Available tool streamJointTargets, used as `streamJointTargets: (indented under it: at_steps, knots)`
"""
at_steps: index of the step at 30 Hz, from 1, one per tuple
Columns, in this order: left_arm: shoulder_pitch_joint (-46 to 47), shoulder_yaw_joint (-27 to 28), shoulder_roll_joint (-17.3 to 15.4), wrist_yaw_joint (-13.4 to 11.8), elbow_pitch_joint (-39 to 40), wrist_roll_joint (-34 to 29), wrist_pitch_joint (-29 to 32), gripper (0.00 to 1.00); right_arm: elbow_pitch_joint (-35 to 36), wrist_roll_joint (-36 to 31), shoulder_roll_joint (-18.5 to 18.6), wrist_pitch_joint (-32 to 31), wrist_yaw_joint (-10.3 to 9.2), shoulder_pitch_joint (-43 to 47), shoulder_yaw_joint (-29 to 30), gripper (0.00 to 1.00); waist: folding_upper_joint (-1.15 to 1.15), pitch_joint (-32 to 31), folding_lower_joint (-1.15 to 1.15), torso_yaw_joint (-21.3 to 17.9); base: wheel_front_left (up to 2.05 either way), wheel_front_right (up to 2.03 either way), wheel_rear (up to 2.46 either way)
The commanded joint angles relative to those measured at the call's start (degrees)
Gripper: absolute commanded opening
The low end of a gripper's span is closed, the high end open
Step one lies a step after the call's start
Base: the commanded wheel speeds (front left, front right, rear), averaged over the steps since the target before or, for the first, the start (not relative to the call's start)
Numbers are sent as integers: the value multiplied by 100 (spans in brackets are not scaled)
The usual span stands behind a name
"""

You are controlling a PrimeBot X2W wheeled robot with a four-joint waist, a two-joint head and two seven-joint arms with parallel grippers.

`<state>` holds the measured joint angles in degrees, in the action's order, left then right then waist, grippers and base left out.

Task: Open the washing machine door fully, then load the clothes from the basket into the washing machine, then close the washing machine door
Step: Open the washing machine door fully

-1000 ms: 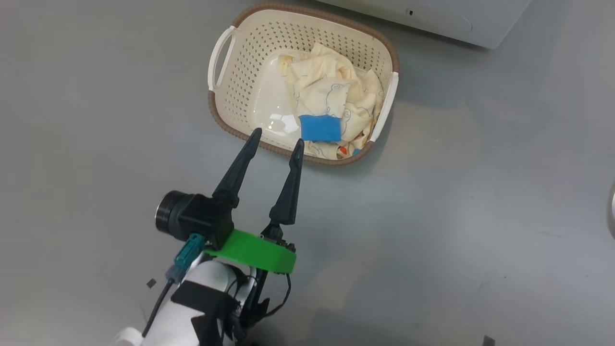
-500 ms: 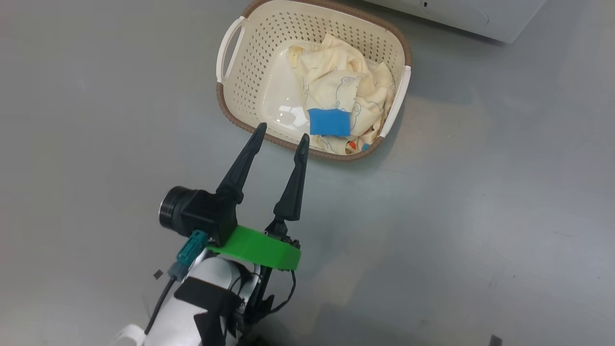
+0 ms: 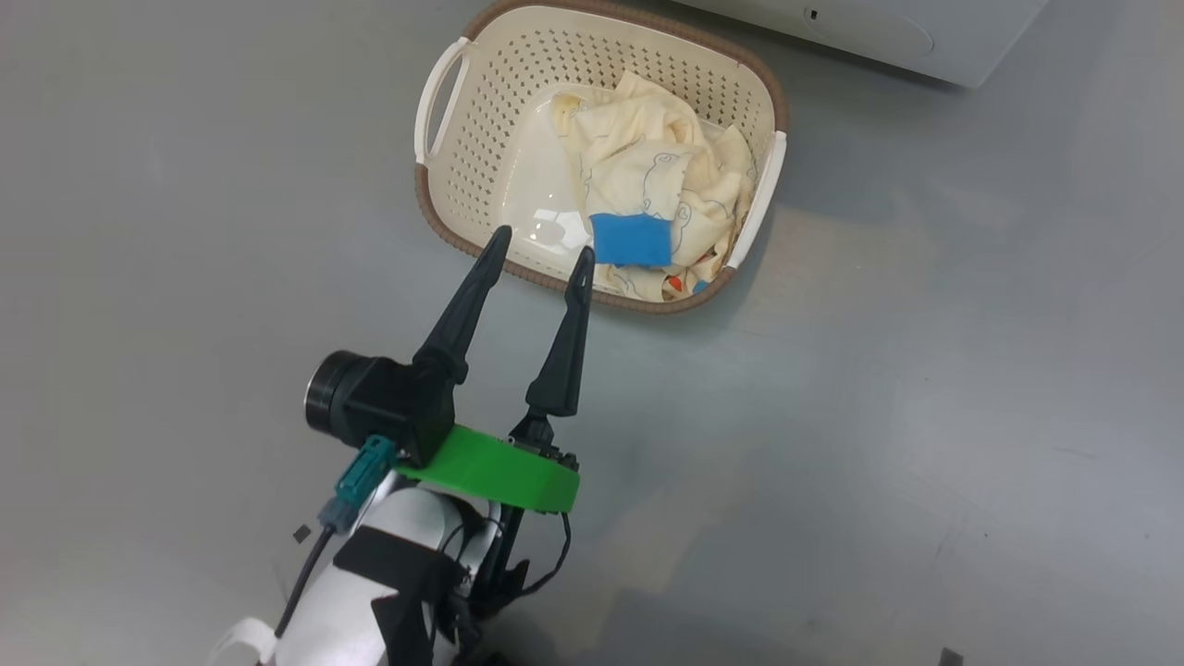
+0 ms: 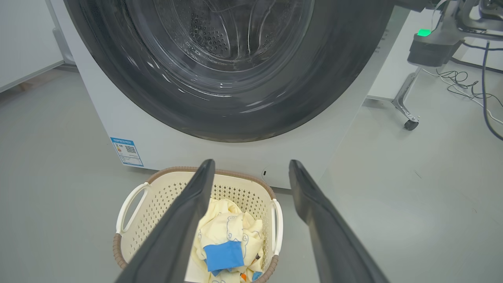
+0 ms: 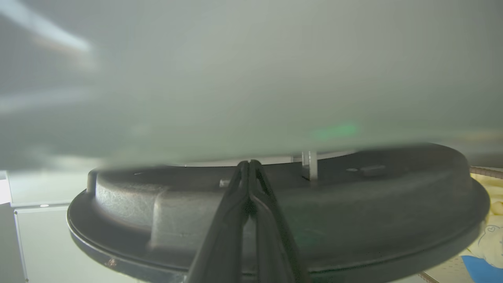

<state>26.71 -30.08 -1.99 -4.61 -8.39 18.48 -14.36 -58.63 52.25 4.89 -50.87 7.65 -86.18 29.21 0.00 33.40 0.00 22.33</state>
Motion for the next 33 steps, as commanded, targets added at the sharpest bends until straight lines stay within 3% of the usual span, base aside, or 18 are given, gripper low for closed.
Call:
streamJointTargets:
  at_steps: [1,17,33]
  knots:
    - [17,166,-88,-38,188,27,-63,100,107,-30,-201,-102,-16,-236,-113,0,0,-10,0,0,0,0,0]
    - [-29,177,-88,-35,159,-27,-63,100,-55,358,-202,-225,-16,273,-452,0,0,-247,0,-57,0,0,0]
    - [-84,263,-88,-23,141,-77,-63,100,-75,1013,-202,-454,-16,731,-1197,0,0,-507,0,-115,0,0,0]
